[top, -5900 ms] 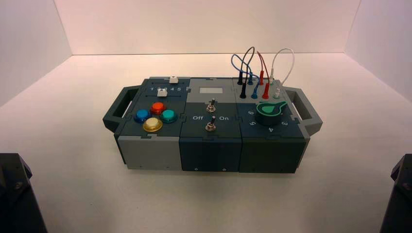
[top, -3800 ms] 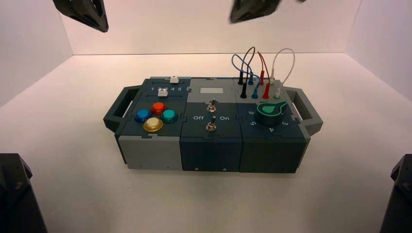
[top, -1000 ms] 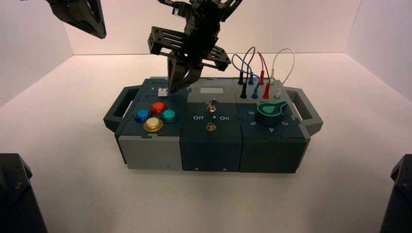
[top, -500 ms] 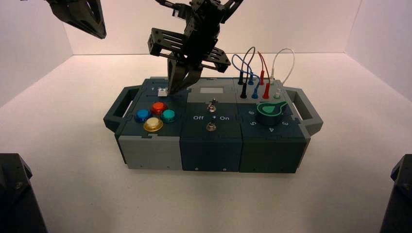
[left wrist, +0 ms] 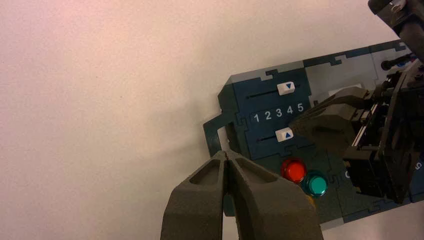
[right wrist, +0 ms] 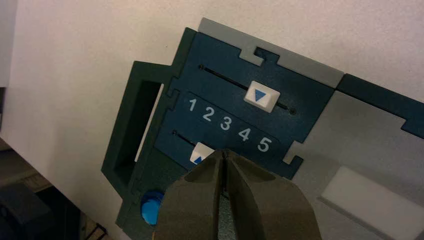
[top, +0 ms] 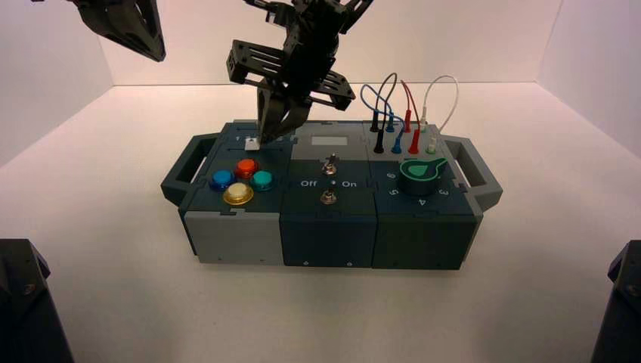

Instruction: Move the bottom slider to position 2.

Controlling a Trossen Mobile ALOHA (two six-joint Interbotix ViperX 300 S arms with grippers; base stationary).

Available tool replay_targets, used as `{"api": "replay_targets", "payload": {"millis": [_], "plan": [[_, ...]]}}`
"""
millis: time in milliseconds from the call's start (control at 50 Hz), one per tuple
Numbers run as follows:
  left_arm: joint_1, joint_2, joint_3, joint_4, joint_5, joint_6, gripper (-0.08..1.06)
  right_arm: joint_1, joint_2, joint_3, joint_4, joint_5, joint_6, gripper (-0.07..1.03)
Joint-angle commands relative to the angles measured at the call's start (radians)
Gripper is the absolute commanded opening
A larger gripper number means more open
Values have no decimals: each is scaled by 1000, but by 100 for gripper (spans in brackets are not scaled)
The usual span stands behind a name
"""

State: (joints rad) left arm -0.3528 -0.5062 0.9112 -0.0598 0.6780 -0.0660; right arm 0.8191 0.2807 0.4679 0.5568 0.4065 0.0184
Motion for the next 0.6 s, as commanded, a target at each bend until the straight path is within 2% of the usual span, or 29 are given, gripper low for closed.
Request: {"api": "replay_targets", "payload": {"millis": [20,600], "plan": [[-2,-2,-15,2,-3,-2,-3,6,-18,-28,6,-2,0,-2],[-2,5,-15,2,-3,-2,-3,6,-5,-44,11,18,-2,-2]]}}
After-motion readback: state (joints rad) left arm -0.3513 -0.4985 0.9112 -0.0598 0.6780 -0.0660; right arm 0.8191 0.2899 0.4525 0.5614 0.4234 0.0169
